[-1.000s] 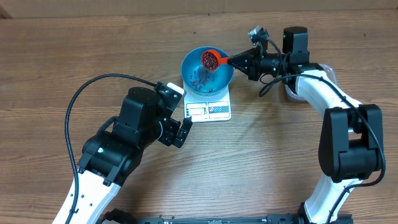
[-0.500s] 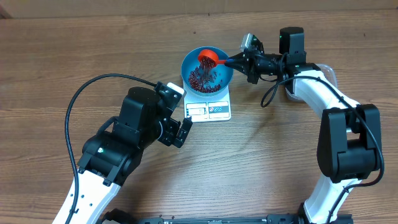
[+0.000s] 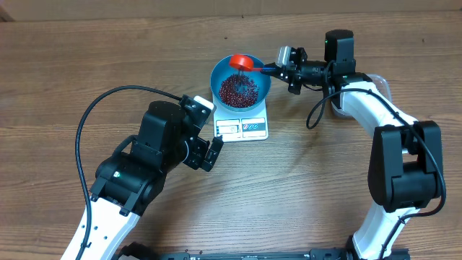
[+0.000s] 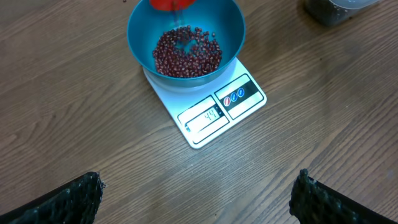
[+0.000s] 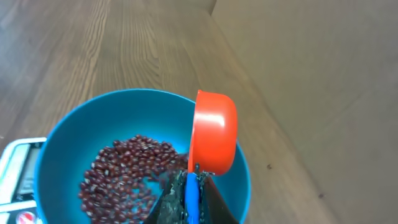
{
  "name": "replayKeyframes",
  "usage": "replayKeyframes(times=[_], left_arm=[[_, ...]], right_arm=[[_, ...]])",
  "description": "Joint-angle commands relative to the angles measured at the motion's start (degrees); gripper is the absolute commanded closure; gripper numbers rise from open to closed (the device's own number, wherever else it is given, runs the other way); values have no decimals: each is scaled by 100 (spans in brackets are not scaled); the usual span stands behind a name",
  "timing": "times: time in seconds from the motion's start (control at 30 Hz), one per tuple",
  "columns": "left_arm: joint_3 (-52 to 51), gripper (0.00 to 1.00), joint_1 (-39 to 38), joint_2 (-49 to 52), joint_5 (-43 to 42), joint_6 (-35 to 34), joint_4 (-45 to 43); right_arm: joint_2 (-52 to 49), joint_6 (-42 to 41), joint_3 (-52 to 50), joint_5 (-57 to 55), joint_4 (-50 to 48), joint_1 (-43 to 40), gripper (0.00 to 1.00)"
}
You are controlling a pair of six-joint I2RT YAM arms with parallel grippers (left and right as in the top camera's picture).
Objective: Scoop item into bowl and weigh 150g on scale
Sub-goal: 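Tilt the scoop over the blue bowl to pour the beans, then move the empty scoop back to the bean tub with the right gripper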
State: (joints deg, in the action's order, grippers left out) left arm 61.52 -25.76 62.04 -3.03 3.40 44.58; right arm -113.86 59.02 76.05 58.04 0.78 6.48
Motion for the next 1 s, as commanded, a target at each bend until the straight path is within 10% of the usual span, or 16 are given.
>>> replayKeyframes(times=[0.0,0.23,0.97], left_arm=[[46,0,24,-66,-61,90,-20],[46,0,24,-66,-63,90,-20],[46,0,24,-66,-63,90,-20]], right_arm=[[-28,345,13,24,-101,15,96],[-28,-166,13,50,-7,15,96],[1200,-6732,17,758,-503,-87,96]])
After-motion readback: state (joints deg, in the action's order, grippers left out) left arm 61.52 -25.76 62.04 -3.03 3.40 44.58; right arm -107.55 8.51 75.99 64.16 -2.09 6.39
